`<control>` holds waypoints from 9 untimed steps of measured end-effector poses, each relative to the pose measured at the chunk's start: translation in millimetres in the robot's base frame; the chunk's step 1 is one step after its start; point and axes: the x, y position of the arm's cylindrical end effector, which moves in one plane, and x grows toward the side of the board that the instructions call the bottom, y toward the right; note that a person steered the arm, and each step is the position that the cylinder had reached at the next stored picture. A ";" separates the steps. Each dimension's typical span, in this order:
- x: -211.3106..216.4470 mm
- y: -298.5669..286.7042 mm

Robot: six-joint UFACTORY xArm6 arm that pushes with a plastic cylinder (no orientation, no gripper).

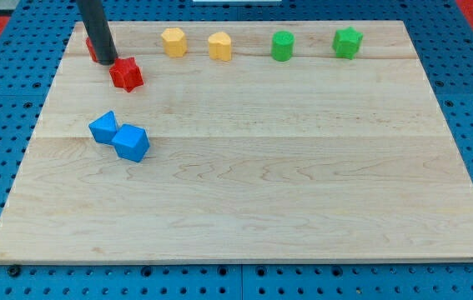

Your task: Push the green star and green circle into the yellow hexagon

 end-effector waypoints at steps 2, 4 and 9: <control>-42.1 28.5; -8.9 182.0; 71.5 247.1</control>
